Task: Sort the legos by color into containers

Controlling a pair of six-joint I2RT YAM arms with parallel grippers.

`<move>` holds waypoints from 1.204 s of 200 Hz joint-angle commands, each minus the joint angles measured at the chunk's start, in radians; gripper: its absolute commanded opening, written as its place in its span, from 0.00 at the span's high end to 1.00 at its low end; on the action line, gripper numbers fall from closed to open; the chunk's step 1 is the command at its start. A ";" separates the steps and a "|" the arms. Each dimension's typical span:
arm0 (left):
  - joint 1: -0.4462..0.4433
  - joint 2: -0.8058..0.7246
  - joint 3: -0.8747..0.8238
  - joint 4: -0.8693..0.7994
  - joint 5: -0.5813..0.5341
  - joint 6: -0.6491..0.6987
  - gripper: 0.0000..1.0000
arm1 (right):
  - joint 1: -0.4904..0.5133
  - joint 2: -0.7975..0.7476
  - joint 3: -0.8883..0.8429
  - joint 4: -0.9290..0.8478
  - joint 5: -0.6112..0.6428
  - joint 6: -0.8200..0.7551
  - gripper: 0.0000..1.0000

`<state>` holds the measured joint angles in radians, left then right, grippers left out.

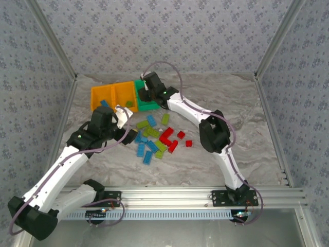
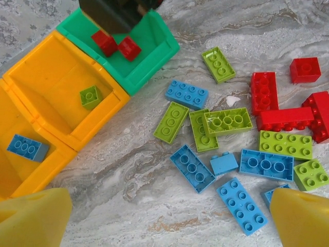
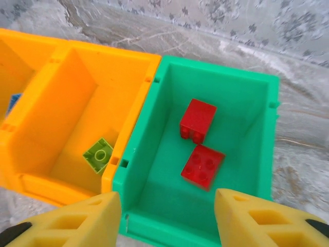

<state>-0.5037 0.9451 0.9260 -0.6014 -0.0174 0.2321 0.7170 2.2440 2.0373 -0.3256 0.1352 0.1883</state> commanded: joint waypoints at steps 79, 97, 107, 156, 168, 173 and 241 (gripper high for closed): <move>-0.025 0.391 0.165 0.082 0.005 -0.919 0.21 | 0.011 -0.942 -0.822 -0.190 -0.114 -0.079 0.19; -0.061 0.547 0.269 0.054 -0.011 -0.963 0.27 | 0.012 -1.062 -0.981 -0.168 -0.111 -0.015 0.15; -0.085 0.640 0.347 0.020 -0.033 -0.967 0.31 | 0.010 -1.116 -1.039 -0.150 -0.108 0.012 0.13; -0.116 1.011 0.611 -0.071 -0.282 -0.993 0.46 | -0.001 -1.243 -1.137 -0.130 -0.067 0.052 0.09; -0.113 1.053 0.636 -0.070 -0.294 -0.985 0.46 | -0.002 -1.251 -1.137 -0.134 -0.061 0.042 0.08; -0.111 1.067 0.642 -0.066 -0.287 -0.977 0.46 | -0.004 -1.254 -1.137 -0.135 -0.058 0.040 0.08; -0.094 1.160 0.680 -0.045 -0.252 -0.934 0.46 | -0.014 -1.238 -1.146 -0.128 -0.074 0.039 0.07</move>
<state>-0.6086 2.0739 1.5627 -0.6273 -0.2703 -0.7250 0.7063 1.0023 0.8944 -0.4637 0.0597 0.2146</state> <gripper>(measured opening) 0.538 0.928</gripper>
